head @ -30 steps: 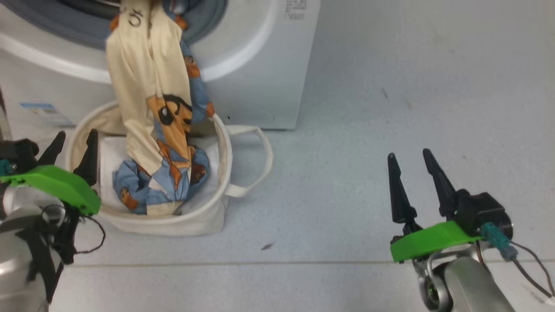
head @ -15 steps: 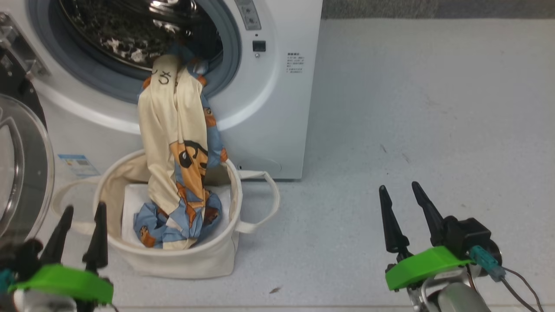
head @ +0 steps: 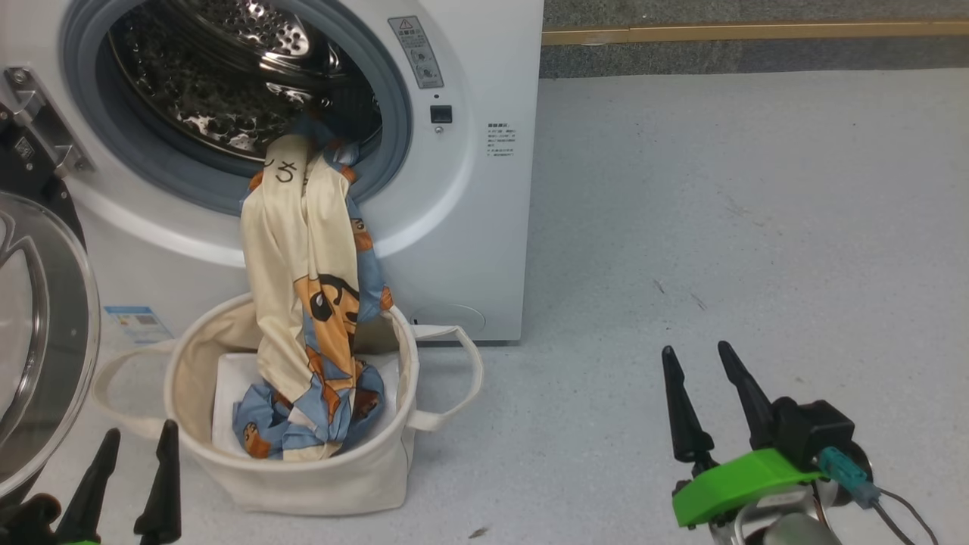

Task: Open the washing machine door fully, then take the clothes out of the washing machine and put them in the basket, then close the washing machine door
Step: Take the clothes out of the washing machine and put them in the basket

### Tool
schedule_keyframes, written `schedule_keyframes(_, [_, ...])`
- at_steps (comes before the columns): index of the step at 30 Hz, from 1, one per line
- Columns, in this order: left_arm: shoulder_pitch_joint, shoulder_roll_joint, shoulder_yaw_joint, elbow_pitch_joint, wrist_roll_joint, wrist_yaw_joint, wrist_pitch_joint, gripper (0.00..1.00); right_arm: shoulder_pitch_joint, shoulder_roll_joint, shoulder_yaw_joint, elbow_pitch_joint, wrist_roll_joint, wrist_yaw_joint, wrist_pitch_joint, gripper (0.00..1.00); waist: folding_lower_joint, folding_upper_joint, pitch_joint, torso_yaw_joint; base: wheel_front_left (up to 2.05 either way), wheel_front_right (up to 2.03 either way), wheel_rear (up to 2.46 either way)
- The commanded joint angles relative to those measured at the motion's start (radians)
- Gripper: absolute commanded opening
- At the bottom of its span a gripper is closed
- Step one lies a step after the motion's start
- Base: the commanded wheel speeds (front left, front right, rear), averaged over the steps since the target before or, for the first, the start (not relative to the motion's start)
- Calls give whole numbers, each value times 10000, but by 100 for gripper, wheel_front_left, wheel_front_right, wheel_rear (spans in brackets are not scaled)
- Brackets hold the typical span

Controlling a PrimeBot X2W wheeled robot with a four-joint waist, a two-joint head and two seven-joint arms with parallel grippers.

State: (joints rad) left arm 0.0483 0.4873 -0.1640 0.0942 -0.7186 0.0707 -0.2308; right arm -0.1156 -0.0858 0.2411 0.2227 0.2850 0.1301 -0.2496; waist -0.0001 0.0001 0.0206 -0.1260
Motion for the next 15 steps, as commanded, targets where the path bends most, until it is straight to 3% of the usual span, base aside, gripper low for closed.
schedule_keyframes(1, [-357, 346, 438, -246, -21, -3, -14, 100, -145, 65, 226, -247, 66, 6, -122, 100, 1, -1, -6, 3, 0, 0, 0])
schedule_keyframes(15, [-523, 500, 467, -143, 34, -83, -75, 100, -161, 86, 272, -217, 19, 6, -122, 100, 1, -1, 101, -75, 0, 0, 0])
